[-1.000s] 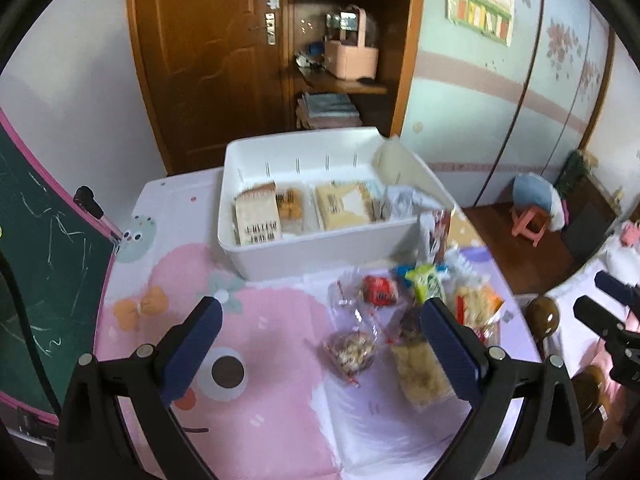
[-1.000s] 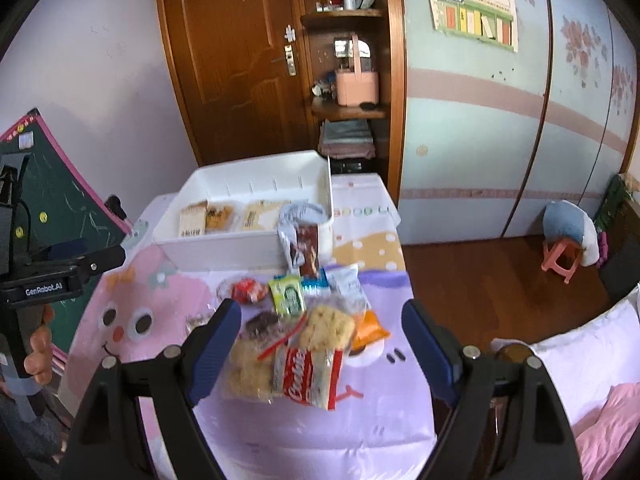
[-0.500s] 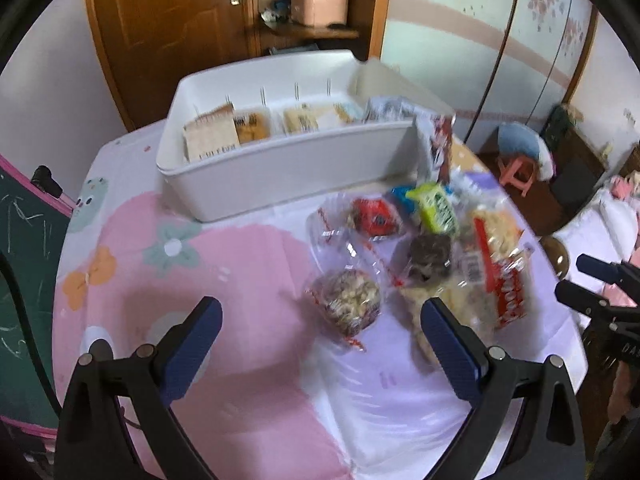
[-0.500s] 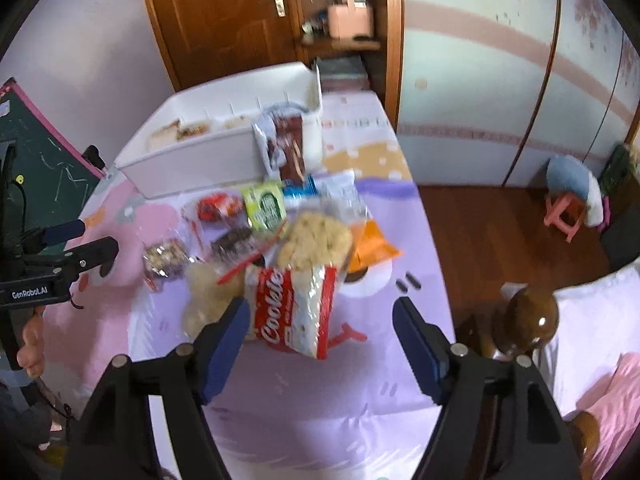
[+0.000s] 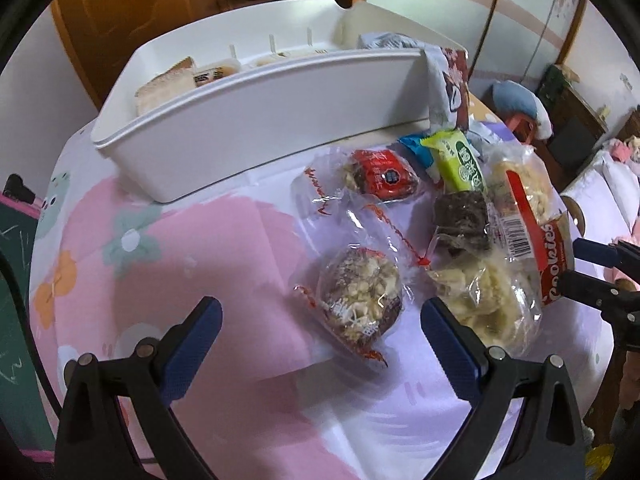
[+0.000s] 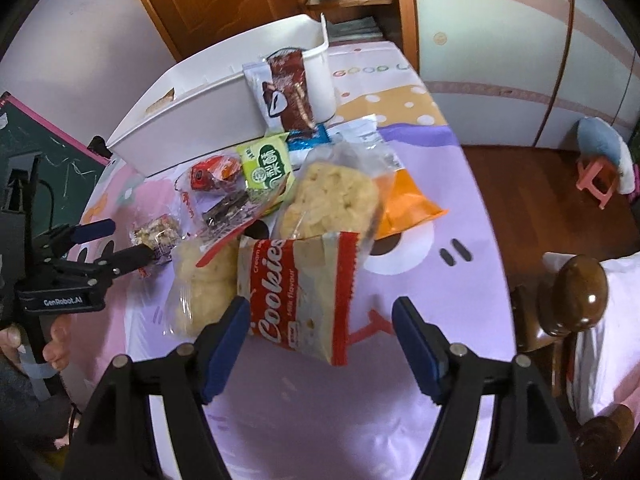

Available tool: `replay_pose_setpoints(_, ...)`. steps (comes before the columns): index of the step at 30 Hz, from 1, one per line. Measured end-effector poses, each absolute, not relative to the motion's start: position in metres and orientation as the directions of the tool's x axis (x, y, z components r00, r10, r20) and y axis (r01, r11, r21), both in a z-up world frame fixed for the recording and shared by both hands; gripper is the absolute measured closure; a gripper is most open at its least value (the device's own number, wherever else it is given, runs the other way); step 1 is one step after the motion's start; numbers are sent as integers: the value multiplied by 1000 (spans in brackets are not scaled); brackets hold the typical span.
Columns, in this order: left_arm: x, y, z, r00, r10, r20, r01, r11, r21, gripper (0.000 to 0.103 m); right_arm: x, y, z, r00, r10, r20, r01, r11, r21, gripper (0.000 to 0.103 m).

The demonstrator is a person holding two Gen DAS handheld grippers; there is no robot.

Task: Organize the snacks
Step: 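Grasp the clear nut-cluster bag with the left tool while the right tool grasps the red Cookies bag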

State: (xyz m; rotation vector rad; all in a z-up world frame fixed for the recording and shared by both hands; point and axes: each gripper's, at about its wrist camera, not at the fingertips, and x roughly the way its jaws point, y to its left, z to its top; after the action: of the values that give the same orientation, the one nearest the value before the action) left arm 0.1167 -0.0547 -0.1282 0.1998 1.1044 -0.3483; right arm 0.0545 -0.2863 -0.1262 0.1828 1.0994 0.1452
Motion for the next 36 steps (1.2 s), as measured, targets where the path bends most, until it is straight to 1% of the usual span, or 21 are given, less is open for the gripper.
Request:
replay_pose_setpoints(2, 120, -57, -133, 394, -172, -903, 381, 925, -10, 4, 58, -283, -131, 438, 211, -874, -35, 975, 218, 30)
replay_pose_setpoints(3, 122, -58, -135, 389, -172, -905, 384, 923, -10, 4, 58, -282, -133, 432, 214, -876, -40, 975, 218, 36)
replay_pose_setpoints(4, 124, -58, -137, 385, -171, -907, 386, 923, -10, 4, 59, -279, -135, 420, 225, -879, -51, 973, 225, 49)
replay_pose_setpoints(6, 129, -60, -141, 378, -167, -911, 386, 923, -9, 4, 59, -275, -136, 412, 253, -875, -66, 966, 248, 55)
replay_pose_setpoints(8, 132, -60, -146, 371, -166, -913, 388, 922, -10, 4, 57, -271, -133, 419, 251, -873, -87, 968, 236, 61)
replay_pose_setpoints(10, 135, -61, -150, 365, -172, -915, 389, 921, -18, 4, 54, -268, -129, 424, 259, -868, -110, 966, 235, 72)
replay_pose_setpoints(12, 137, -62, -152, 363, -174, -915, 390, 921, -20, 4, 51, -265, -124, 433, 269, -860, -131, 963, 235, 77)
replay_pose_setpoints(13, 137, -62, -153, 362, -178, -915, 391, 920, -24, 6, 50, -263, -121, 435, 277, -857, -141, 961, 239, 81)
replay_pose_setpoints(15, 137, -62, -154, 356, -190, -915, 395, 918, -36, 11, 47, -260, -119, 435, 295, -851, -158, 955, 250, 85)
replay_pose_setpoints(17, 137, -65, -156, 342, -211, -915, 403, 913, -60, 23, 45, -256, -116, 438, 298, -848, -170, 954, 248, 87)
replay_pose_setpoints(18, 137, -65, -156, 335, -225, -915, 407, 910, -75, 26, 44, -254, -115, 438, 301, -847, -176, 953, 248, 88)
replay_pose_setpoints(19, 135, -66, -155, 333, -235, -913, 408, 909, -85, 32, 43, -253, -114, 438, 305, -846, -181, 951, 249, 90)
replay_pose_setpoints(20, 133, -68, -154, 334, -241, -911, 410, 908, -90, 42, 42, -251, -113, 441, 301, -845, -185, 952, 242, 90)
replay_pose_setpoints(21, 132, -69, -153, 335, -246, -909, 412, 907, -93, 49, 41, -250, -112, 443, 296, -846, -186, 954, 236, 90)
replay_pose_setpoints(22, 130, -70, -151, 333, -255, -908, 415, 904, -102, 57, 40, -249, -111, 445, 294, -846, -187, 954, 233, 90)
replay_pose_setpoints(25, 126, -72, -149, 350, -225, -909, 394, 916, -76, 60, 39, -250, -110, 447, 296, -844, -187, 954, 236, 90)
replay_pose_setpoints(30, 115, -66, -143, 362, -196, -911, 343, 937, -66, 61, 32, -250, -101, 471, 294, -832, -199, 954, 225, 90)
replay_pose_setpoints(31, 113, -64, -141, 365, -191, -911, 333, 941, -64, 62, 30, -249, -98, 475, 293, -830, -201, 954, 222, 90)
replay_pose_setpoints(36, 95, -51, -121, 399, -145, -905, 284, 959, -29, 63, 23, -246, -83, 507, 294, -811, -218, 953, 209, 90)
